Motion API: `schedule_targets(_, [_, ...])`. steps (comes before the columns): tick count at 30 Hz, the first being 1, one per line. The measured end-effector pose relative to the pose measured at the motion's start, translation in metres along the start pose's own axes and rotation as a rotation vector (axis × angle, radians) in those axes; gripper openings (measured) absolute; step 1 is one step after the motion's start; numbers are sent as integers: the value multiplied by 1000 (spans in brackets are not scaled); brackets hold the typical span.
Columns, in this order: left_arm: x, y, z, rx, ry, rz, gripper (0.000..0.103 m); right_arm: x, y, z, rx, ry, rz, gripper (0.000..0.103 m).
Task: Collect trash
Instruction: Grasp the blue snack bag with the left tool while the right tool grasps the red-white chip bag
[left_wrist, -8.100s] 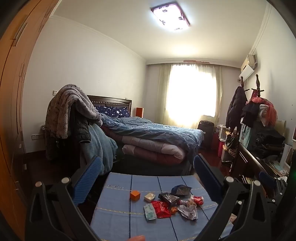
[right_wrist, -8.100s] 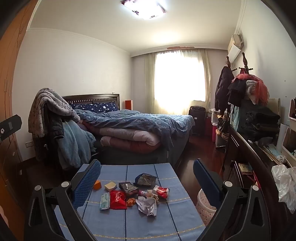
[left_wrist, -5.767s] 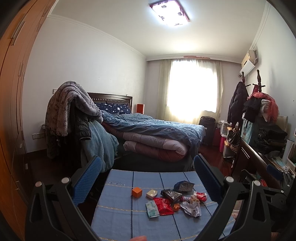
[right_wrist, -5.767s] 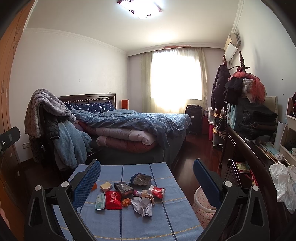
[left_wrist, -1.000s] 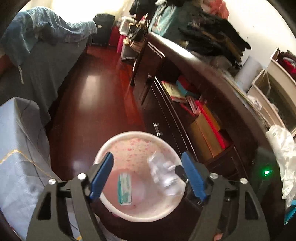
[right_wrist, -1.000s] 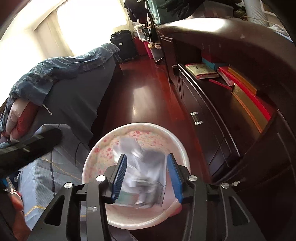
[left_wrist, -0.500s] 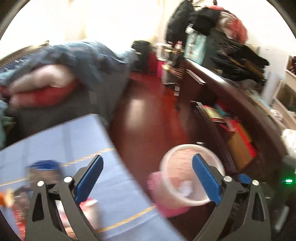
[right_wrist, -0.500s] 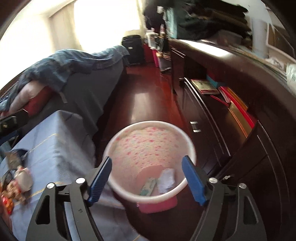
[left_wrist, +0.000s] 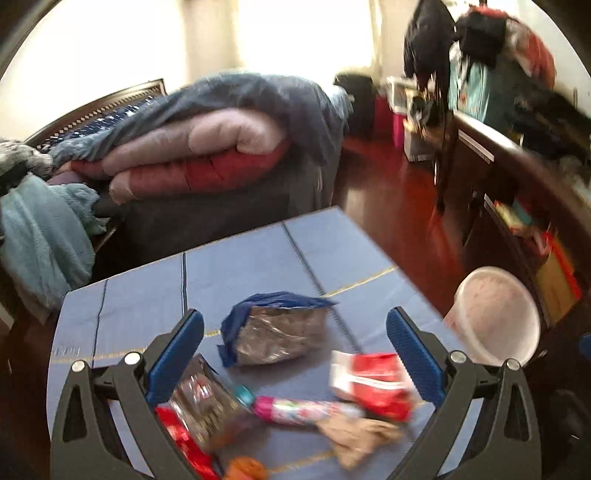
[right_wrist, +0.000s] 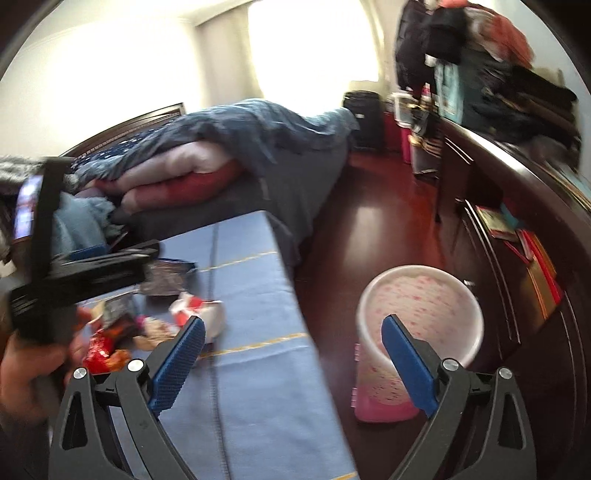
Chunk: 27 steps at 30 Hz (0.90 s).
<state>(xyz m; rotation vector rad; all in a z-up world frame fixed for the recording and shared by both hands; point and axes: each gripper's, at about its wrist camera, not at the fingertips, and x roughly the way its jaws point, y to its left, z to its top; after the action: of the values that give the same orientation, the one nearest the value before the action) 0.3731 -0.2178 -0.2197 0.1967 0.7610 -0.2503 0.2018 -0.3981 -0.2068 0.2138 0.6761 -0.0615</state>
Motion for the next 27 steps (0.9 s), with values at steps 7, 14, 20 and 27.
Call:
schedule_targets(7, [82, 21, 6, 50, 181, -153, 99, 18, 16, 0, -18, 29, 19, 96])
schedule_targets(14, [107, 34, -4, 17, 204, -172, 80, 50, 26, 2, -16, 69, 10, 96])
schedule_targets(20, [103, 35, -9, -28, 189, -185, 30, 85, 38, 0, -9, 140, 38, 96])
schedule_targets(27, [81, 67, -12, -174, 117, -177, 21, 118, 61, 1, -29, 203, 86, 96])
